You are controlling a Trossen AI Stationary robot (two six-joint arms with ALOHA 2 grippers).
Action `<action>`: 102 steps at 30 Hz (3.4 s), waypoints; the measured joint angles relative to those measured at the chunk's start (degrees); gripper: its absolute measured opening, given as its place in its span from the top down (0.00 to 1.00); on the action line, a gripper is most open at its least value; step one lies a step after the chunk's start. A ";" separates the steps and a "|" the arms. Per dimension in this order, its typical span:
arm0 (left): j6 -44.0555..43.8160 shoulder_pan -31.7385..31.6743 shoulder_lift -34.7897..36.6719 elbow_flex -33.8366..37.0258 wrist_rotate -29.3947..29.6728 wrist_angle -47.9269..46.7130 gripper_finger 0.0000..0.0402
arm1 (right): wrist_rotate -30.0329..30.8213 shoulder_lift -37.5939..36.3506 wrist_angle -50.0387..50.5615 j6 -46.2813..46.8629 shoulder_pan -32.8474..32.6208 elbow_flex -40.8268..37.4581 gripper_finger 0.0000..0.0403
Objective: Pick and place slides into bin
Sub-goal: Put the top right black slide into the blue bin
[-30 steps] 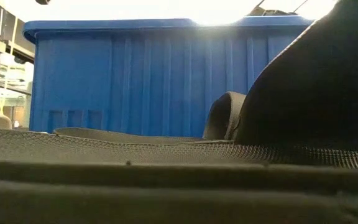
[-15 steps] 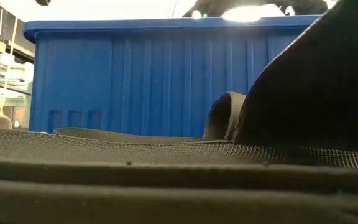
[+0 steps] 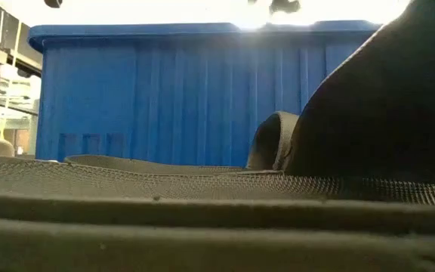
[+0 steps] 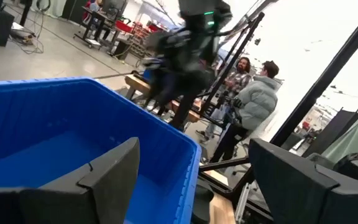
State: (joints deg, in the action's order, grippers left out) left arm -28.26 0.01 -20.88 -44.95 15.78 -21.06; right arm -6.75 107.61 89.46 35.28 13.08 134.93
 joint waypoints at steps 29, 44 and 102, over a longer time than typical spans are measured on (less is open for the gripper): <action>3.39 -0.02 0.00 0.00 -1.57 -0.12 0.28 | 8.23 0.00 0.33 63.23 -46.97 -0.21 0.50; 3.34 -0.01 0.02 0.00 -3.37 0.47 0.28 | -2.90 9.66 -0.12 86.29 -57.26 -17.58 0.49; 0.86 -0.02 -0.02 0.00 -0.06 -0.11 0.28 | -9.86 9.45 -13.84 79.48 -57.13 -61.49 0.91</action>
State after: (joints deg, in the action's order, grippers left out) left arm -27.40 -0.01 -20.91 -44.95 15.73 -21.17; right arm -16.61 117.06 75.61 114.76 -44.05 73.44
